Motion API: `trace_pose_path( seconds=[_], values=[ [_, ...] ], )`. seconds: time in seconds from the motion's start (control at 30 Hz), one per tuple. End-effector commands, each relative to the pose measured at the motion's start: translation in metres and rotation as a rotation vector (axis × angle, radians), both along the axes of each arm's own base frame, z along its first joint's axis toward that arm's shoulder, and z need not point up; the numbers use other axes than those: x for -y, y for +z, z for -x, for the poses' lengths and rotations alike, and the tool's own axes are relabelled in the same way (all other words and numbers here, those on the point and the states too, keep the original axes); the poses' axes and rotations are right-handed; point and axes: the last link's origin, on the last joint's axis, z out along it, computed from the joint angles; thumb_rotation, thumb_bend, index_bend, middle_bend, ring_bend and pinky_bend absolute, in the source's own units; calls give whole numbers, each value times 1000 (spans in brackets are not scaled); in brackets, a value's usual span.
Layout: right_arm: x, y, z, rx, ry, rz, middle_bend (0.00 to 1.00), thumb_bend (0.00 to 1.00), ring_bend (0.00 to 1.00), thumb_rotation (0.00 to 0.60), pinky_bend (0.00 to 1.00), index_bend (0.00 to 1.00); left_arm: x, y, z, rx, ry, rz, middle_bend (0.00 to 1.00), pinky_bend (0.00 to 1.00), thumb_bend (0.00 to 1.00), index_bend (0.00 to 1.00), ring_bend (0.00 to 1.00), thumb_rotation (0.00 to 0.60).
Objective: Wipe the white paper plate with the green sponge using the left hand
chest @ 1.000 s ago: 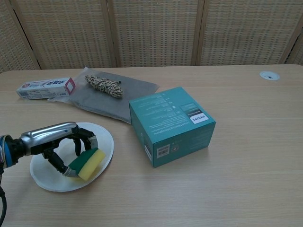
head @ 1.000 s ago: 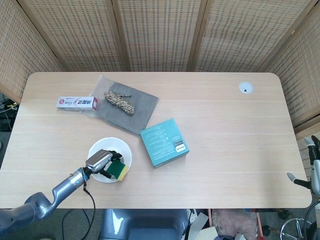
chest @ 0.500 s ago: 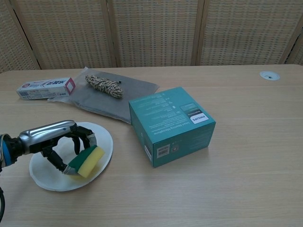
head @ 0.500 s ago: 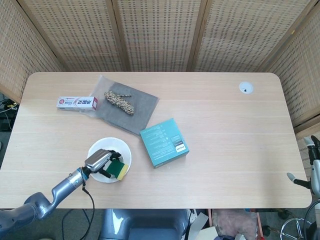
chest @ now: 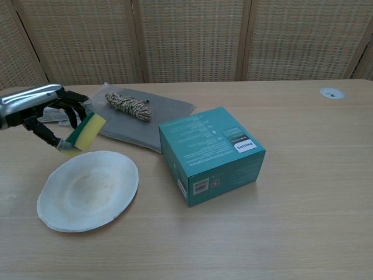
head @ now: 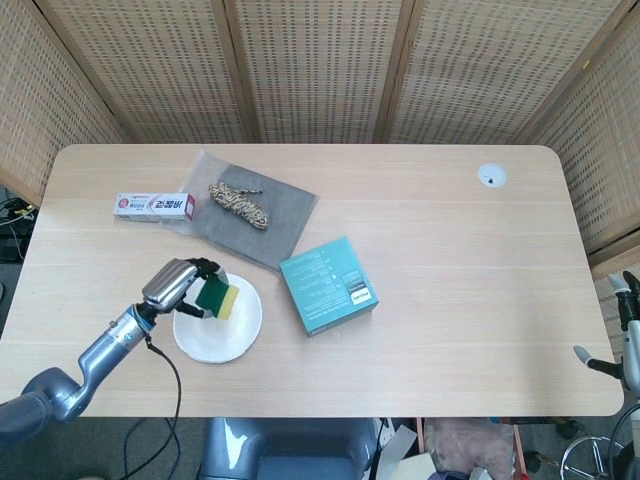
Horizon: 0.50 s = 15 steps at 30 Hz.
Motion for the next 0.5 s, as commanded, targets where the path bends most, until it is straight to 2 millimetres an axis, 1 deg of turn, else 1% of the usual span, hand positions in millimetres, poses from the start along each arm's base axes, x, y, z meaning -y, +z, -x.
trace_pose_path(
  seconds=[0.03,0.1,0.13,0.23,0.33,0.5],
  values=[
    [0,0,-1,1,2,-2,0,0,0,600,0,38,-23,30,21,-205,69,-70,474,356,297,595,380,600],
    [0,0,-1,1,5,-3,0,0,0,600,0,38,-30,42,36,-317,112,-98,473,321,297,595,379,600],
    [-1,0,-2,2,6,-4,0,0,0,600,0,38,-33,49,48,-395,133,-120,473,312,296,595,379,600],
    [-1,-1,-2,3,9,-6,0,0,0,600,0,38,-36,55,64,-501,173,-143,472,288,296,595,380,600],
    [-1,-1,-3,5,11,-8,0,0,0,600,0,38,-37,55,82,-601,211,-159,472,275,297,595,380,600],
    [-1,-1,-4,8,15,-11,0,0,0,600,0,39,-39,48,94,-702,225,-173,434,245,297,595,367,600]
  ],
)
